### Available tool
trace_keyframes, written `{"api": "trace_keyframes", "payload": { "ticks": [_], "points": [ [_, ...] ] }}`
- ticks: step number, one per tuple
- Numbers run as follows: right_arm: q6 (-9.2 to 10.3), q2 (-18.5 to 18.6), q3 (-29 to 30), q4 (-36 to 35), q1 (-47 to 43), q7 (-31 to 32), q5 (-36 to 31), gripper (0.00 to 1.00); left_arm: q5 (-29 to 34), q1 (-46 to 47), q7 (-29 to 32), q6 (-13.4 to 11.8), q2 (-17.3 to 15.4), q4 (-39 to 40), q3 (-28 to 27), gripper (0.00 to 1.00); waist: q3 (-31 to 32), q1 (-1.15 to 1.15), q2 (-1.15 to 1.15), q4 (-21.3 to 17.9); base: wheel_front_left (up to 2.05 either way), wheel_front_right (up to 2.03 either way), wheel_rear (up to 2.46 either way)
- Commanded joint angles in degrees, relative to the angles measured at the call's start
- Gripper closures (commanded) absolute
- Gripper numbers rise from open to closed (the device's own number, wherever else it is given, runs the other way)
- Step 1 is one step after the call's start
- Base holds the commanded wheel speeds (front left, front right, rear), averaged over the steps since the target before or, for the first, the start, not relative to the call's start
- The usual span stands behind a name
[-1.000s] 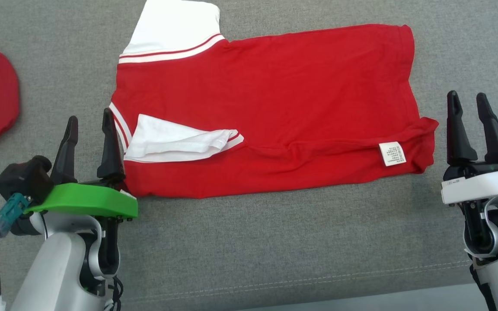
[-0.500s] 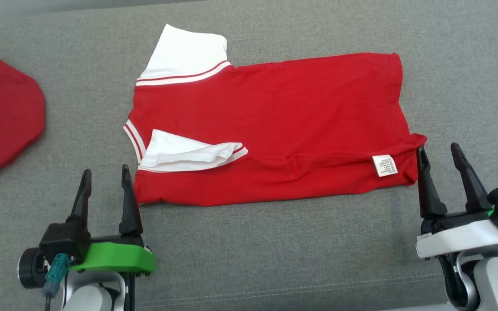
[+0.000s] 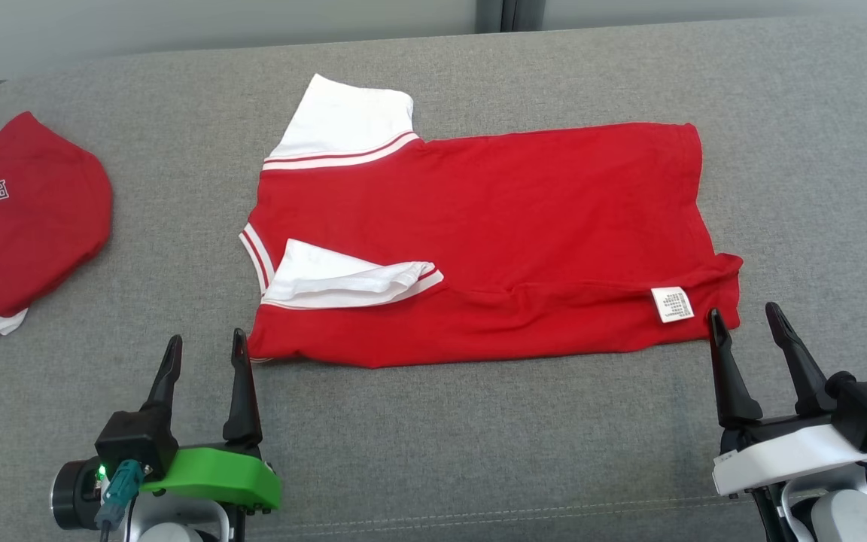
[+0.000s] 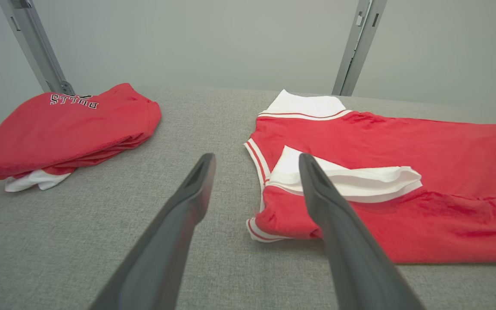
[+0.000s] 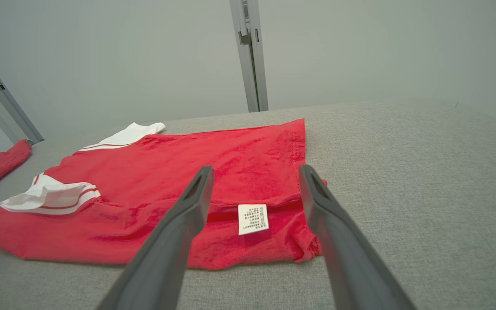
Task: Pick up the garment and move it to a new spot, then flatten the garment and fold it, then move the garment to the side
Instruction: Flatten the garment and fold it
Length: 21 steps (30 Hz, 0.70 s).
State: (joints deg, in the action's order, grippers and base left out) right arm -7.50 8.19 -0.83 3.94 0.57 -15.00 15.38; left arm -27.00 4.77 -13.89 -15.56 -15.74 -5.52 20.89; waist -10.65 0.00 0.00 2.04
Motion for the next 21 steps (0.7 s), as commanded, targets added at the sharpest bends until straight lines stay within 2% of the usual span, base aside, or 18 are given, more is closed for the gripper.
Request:
{"api": "trace_keyframes", "payload": {
  "ticks": [1,4,8,15,21],
  "points": [
    [0.03,0.10,0.00,0.26,-0.34,-0.22,-0.48,0.00,0.19,0.11,0.11,0.18,-0.43,0.02,0.18,0.00,0.01,0.00,0.00,0.03,0.00,0.00,0.00],
    [0.03,0.33,-0.23,0.56,-0.04,-0.22,-0.17,0.00,0.54,0.99,0.96,0.54,-0.62,-0.05,0.87,0.00,-0.06,0.00,0.00,0.12,0.00,0.00,0.00],
    [0.03,1.10,0.16,2.74,1.02,-0.09,0.46,0.00,-0.12,3.01,4.11,2.25,-0.59,-1.11,2.63,0.00,-0.83,0.00,0.00,0.11,0.00,0.00,0.00],
    [0.03,3.17,-0.43,11.24,4.94,0.59,1.29,0.00,-3.88,6.40,10.81,5.10,0.92,-6.57,4.20,0.00,-2.99,0.00,0.00,-0.68,0.00,0.00,0.00],
    [0.03,4.45,-1.99,18.79,9.72,0.16,1.69,0.00,-5.74,8.60,11.81,6.29,1.87,-11.24,4.04,0.00,-4.92,0.00,0.00,-0.84,0.00,0.00,0.00]
  ]
}}
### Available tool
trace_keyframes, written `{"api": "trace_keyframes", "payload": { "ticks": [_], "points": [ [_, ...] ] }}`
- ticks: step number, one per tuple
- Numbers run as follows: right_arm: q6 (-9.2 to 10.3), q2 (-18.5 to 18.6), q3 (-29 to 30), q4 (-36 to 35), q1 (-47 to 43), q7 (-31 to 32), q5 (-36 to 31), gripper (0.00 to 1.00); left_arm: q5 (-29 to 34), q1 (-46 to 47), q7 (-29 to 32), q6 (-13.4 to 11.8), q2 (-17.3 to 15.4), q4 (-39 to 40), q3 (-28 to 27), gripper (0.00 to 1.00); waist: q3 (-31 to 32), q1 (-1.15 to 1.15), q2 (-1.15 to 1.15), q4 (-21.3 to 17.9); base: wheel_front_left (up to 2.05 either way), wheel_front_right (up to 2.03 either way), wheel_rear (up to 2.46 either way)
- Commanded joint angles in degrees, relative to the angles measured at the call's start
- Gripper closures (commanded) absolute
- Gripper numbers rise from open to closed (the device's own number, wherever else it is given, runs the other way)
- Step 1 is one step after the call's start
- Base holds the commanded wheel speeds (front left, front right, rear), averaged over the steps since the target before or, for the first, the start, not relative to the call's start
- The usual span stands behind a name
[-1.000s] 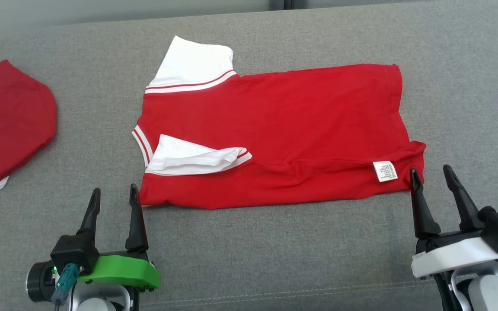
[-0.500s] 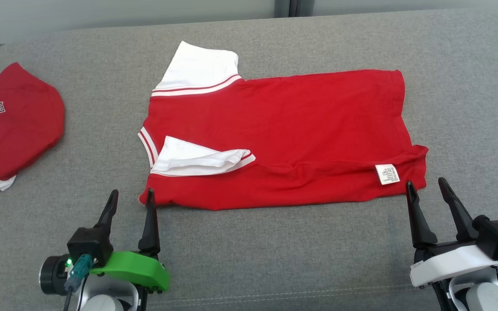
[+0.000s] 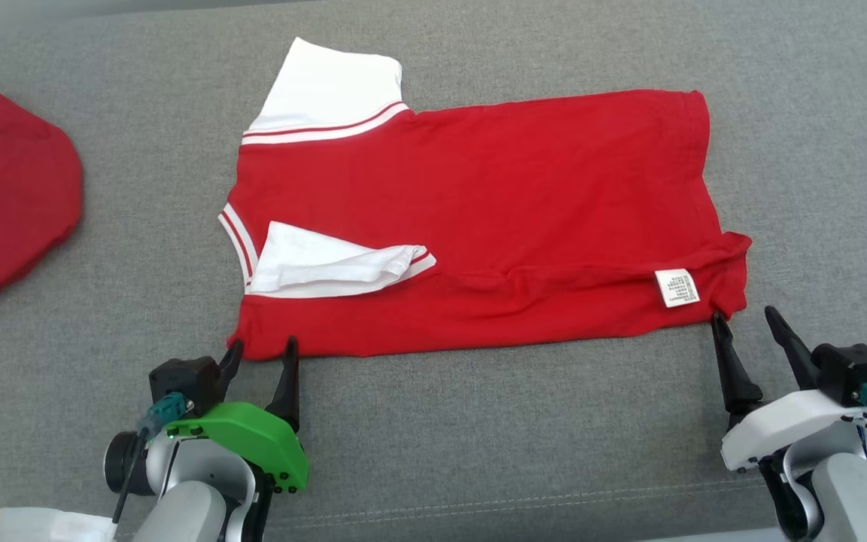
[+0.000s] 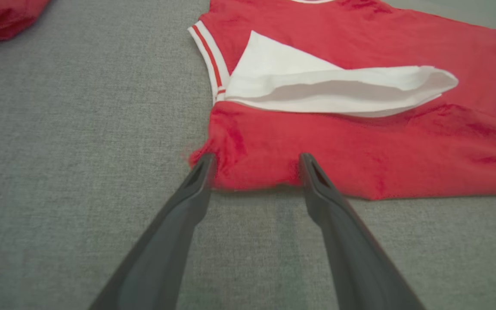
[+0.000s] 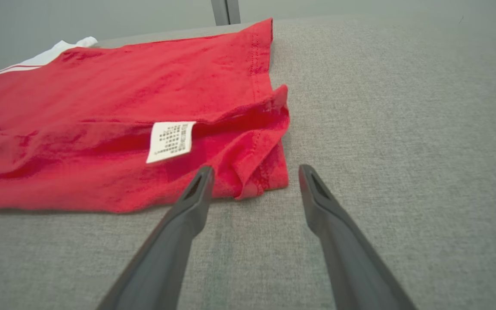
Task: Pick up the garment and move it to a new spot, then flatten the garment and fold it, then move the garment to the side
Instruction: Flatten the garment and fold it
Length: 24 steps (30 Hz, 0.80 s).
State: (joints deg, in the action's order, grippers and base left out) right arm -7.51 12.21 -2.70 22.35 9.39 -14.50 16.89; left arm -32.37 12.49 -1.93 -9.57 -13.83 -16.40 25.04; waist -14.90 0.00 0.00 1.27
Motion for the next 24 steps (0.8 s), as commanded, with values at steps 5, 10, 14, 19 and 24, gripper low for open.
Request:
{"api": "trace_keyframes", "payload": {
  "ticks": [5,10,14,19,24],
  "points": [
    [0.04,1.18,-1.08,4.85,4.48,-0.58,0.58,0.00,-1.28,2.40,-0.18,0.92,0.65,-3.12,-0.31,0.00,-2.05,0.00,0.00,0.16,0.00,0.00,0.00],
    [0.04,1.94,-2.47,9.02,7.48,-0.66,1.11,0.00,-2.16,3.44,0.56,1.13,0.92,-5.59,-0.51,0.00,-2.94,0.00,0.00,0.47,0.00,0.00,0.00],
    [0.04,2.23,-4.35,11.49,9.21,-0.57,2.42,1.00,-2.93,3.87,1.34,1.89,1.25,-6.72,-0.27,0.02,-3.49,0.00,0.00,0.68,0.00,0.00,0.00],
    [0.08,2.74,-5.52,12.51,9.66,-0.52,3.84,1.00,-3.23,3.56,1.28,2.51,1.37,-6.86,0.22,1.00,-3.65,0.00,0.00,0.80,0.00,0.00,0.00],
    [0.08,3.43,-5.92,10.71,7.55,-0.53,6.34,1.00,-3.36,1.47,0.51,1.75,-0.03,-5.13,-0.48,1.00,-3.35,0.00,0.00,0.79,0.00,0.00,0.00]
  ]
}}
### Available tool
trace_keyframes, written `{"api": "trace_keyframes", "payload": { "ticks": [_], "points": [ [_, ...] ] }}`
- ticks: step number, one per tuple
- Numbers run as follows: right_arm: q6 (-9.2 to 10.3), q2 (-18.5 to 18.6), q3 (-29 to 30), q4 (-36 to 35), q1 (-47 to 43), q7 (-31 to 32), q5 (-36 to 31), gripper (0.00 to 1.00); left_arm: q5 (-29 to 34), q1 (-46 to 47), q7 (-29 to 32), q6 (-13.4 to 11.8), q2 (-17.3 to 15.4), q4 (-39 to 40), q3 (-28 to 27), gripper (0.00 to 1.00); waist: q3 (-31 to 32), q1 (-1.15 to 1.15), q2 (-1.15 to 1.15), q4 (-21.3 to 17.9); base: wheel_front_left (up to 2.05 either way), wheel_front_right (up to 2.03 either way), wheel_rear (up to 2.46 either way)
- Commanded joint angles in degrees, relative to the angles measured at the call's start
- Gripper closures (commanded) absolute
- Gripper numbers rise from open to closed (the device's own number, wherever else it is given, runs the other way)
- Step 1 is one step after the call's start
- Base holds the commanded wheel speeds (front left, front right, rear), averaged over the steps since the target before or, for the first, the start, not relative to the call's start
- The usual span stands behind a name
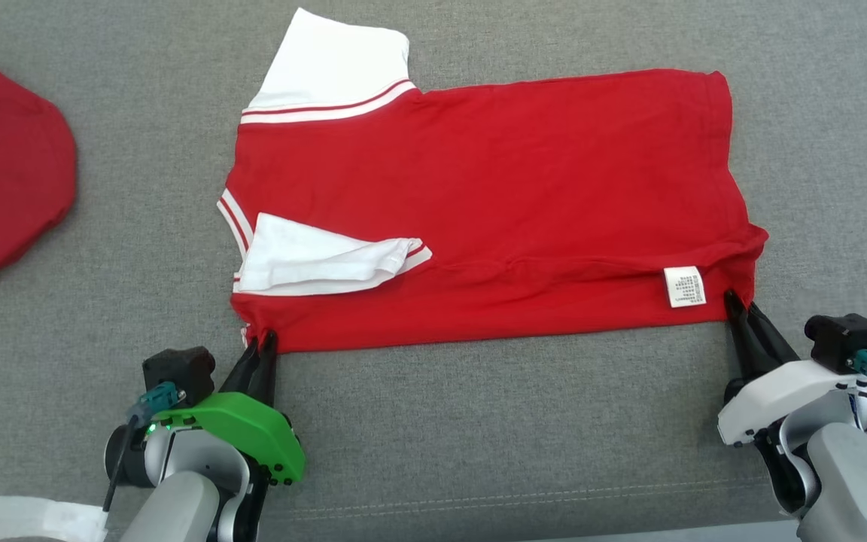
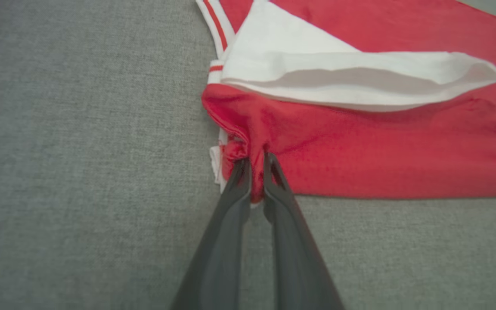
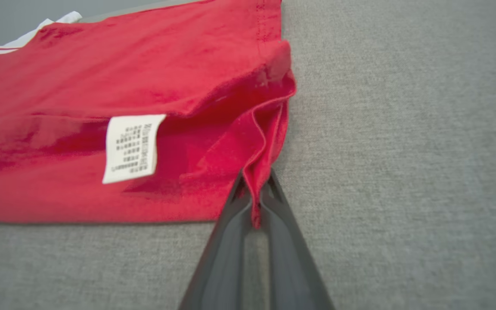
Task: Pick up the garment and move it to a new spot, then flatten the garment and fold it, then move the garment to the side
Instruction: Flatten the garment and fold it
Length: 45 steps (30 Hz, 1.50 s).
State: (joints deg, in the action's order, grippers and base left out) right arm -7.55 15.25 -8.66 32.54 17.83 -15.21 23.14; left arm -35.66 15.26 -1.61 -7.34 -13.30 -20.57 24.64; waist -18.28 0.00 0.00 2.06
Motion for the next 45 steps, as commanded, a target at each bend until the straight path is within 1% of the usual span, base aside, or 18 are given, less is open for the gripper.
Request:
{"api": "trace_keyframes", "payload": {
  "ticks": [1,4,6,12,18,23,24,25,26,29,37,42,45],
  "points": [
    [0.12,0.50,0.11,-0.20,-1.49,0.18,0.57,1.00,-0.14,-1.92,0.25,-0.60,-0.91,-0.26,-0.17,1.00,0.12,0.00,0.00,0.01,0.00,0.00,0.00],
    [0.12,0.99,0.37,-2.53,-3.77,0.17,2.08,1.00,-0.59,-3.69,1.17,-1.05,-1.93,2.06,-0.20,1.00,0.48,0.00,0.00,0.11,0.00,0.00,0.00],
    [0.12,1.59,0.90,-5.02,-6.55,0.12,3.08,1.00,-1.07,-6.01,2.81,-1.62,-2.88,4.82,-0.02,1.00,0.80,0.00,0.00,0.15,0.00,0.00,0.00],
    [0.14,1.84,3.20,-10.50,-13.26,2.65,3.89,1.00,-1.69,-10.80,6.88,-3.20,-5.59,11.00,0.38,1.00,1.31,0.00,0.00,0.35,0.00,0.00,0.00],
    [0.13,-0.71,5.84,-15.67,-19.86,6.46,3.70,1.00,-2.97,-15.71,10.54,-5.20,-7.19,16.80,0.64,1.00,1.64,0.00,0.00,0.33,0.00,0.00,0.00],
    [0.13,-2.54,7.50,-19.33,-22.12,7.84,3.38,1.00,-3.32,-17.06,11.40,-6.30,-8.10,20.52,0.07,1.00,1.87,0.00,0.00,0.08,0.00,0.00,0.00],
    [0.13,-2.93,7.94,-19.95,-21.92,8.41,3.38,0.34,-3.20,-16.39,11.47,-6.51,-8.34,21.07,-0.15,0.69,1.92,0.00,0.00,-0.04,0.00,0.00,0.00],
    [0.13,-2.98,8.21,-20.43,-21.55,8.15,3.39,0.00,-3.05,-15.71,11.27,-6.38,-8.32,21.31,-0.26,0.24,1.97,0.00,0.00,-0.09,0.00,0.00,0.00],
    [0.12,-2.90,8.52,-20.63,-21.13,8.02,3.19,0.00,-3.24,-15.07,10.89,-6.11,-8.07,21.44,-0.49,0.00,1.98,0.00,0.00,-0.14,0.00,0.00,0.00],
    [0.10,-3.23,8.79,-21.08,-20.35,8.17,3.42,0.00,-3.09,-14.14,10.65,-5.76,-7.96,20.82,-0.46,0.00,2.15,0.00,0.00,-0.26,0.00,0.00,0.00],
    [0.10,-3.15,12.42,-23.11,-19.17,6.42,3.57,0.00,-1.81,-12.98,7.10,-7.88,-8.00,21.38,-2.76,0.00,2.49,0.00,0.00,-0.69,0.00,0.00,0.00],
    [0.10,-2.43,15.26,-24.43,-15.83,6.11,3.39,0.00,0.16,-10.27,4.25,-8.73,-9.14,22.99,-4.46,0.00,2.35,0.00,0.00,-1.10,0.00,0.00,0.00],
    [0.10,-1.34,16.16,-24.53,-12.35,6.56,3.69,0.00,1.58,-6.38,4.00,-8.05,-9.87,23.71,-4.57,0.00,1.76,0.00,0.00,-1.14,0.00,0.00,0.00]
  ]
}}
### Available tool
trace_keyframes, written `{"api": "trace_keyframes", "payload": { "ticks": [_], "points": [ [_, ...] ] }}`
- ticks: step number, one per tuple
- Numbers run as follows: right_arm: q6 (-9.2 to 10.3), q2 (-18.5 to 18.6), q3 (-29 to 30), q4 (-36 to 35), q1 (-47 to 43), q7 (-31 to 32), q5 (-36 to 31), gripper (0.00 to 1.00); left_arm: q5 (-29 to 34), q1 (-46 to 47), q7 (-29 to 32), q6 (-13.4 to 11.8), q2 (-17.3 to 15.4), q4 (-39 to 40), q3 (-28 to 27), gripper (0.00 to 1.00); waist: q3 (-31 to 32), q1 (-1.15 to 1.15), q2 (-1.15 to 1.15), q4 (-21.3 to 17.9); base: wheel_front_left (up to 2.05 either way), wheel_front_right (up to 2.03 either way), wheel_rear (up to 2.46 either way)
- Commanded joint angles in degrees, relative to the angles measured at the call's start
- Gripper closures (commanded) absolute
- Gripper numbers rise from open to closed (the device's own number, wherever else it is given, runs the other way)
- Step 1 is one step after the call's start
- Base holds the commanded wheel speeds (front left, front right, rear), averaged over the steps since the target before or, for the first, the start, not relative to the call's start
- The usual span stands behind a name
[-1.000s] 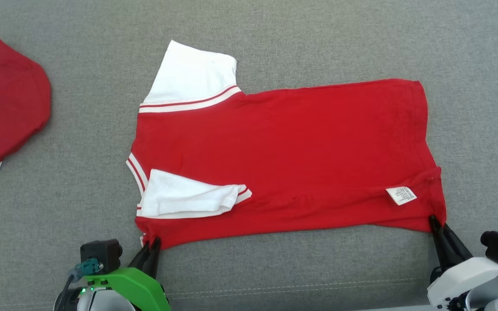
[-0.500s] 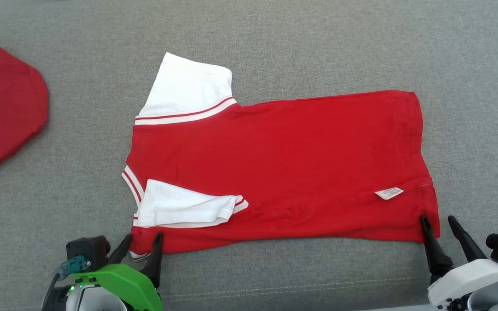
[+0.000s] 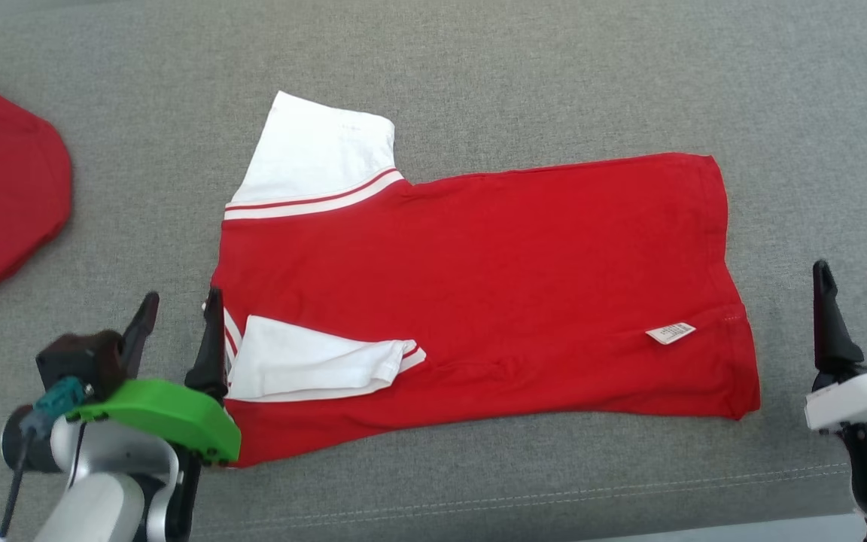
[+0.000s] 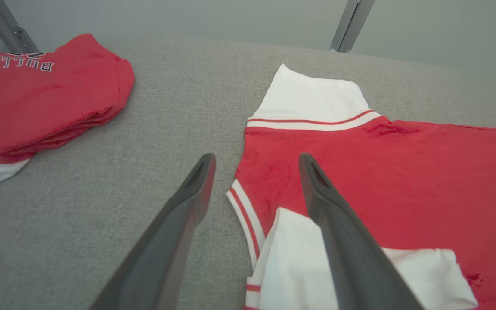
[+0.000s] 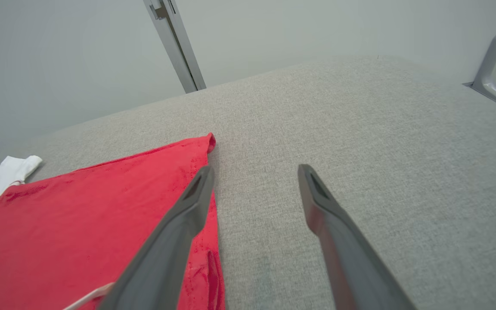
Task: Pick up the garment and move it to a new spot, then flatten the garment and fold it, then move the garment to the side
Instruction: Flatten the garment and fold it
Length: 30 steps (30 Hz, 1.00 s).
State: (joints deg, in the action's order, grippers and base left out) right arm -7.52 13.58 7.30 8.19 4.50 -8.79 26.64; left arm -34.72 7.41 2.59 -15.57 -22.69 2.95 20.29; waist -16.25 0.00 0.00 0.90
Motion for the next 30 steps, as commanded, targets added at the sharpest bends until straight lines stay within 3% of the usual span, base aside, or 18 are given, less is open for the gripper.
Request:
{"api": "trace_keyframes", "payload": {
  "ticks": [1,10,20,25,30],
  "points": [
    [0.07,0.82,0.27,0.02,2.28,0.43,0.20,0.00,1.08,3.11,0.34,0.51,-0.85,0.22,-0.04,0.00,-0.59,0.00,0.00,0.02,0.00,0.00,0.00],
    [0.07,6.00,-4.37,5.49,16.96,1.30,1.05,0.00,1.60,25.57,6.75,8.57,0.06,-7.34,3.67,0.00,-5.61,0.00,0.00,0.18,0.00,0.00,0.00],
    [0.07,7.46,-14.98,15.06,30.21,0.06,3.25,0.00,-0.99,46.66,11.09,19.35,5.73,-29.18,7.64,0.00,-13.07,0.00,0.00,-0.57,0.00,0.00,0.00],
    [0.07,8.45,-20.84,19.29,34.98,-0.18,5.13,0.00,-3.16,53.08,12.82,22.28,6.12,-38.41,9.20,0.00,-15.12,0.00,0.00,-1.39,0.00,0.00,0.00],
    [0.07,9.68,-25.66,21.88,37.85,-0.39,7.63,0.00,-5.23,56.27,14.31,23.05,4.17,-43.09,12.51,0.00,-16.19,0.00,0.00,-2.27,0.00,0.00,0.00]
  ]
}}
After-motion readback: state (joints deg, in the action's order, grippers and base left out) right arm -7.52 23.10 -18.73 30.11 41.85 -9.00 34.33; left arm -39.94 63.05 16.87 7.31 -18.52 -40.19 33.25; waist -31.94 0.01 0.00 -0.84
